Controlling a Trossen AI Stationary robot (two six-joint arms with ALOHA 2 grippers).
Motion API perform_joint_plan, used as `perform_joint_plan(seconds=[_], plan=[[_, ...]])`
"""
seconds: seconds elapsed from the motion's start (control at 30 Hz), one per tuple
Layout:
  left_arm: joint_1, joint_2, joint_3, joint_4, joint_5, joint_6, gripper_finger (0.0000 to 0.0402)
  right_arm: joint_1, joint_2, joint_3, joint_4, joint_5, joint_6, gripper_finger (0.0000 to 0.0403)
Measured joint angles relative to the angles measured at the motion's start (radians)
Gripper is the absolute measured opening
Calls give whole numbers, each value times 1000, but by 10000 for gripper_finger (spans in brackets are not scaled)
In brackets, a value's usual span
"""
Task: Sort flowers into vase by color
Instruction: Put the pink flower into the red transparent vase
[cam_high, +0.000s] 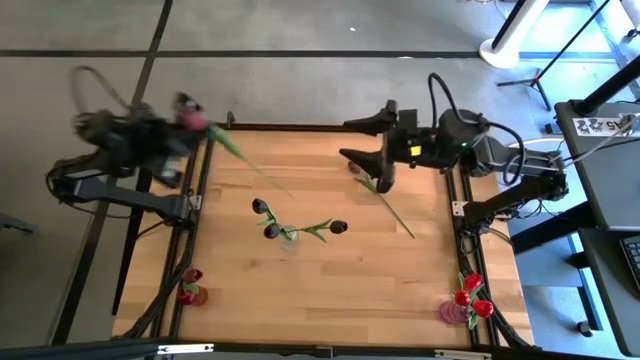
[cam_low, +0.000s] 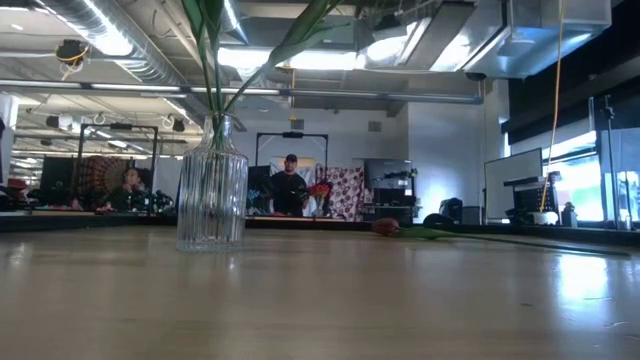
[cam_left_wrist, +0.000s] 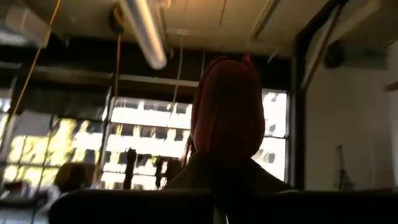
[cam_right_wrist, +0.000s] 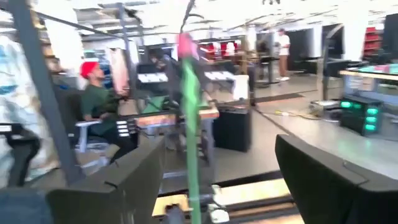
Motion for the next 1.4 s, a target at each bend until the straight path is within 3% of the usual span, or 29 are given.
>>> perform_joint_plan(seconds=[0.3, 0.6, 0.73, 0.9, 1.2, 1.4], plan=[[0, -255, 0, -214, 256, -78, 7, -1, -7, 0, -23, 83, -14, 303], [0, -293, 0, -284, 681, -284, 6, -1, -4, 0, -40, 149, -19, 303], [0, -264, -8, -388, 726, -291, 8, -1, -4, 0, -49, 176, -19, 303], [-18, -204, -72, -370, 808, -318, 8, -1, -4, 0, -67, 179, -19, 303], [-127, -111, -110, -234, 799, -308, 9, -1, -4, 0, -108, 189, -7, 303], [-129, -152, -46, -385, 785, -223, 9, -1, -4, 0, -135, 190, -8, 303]])
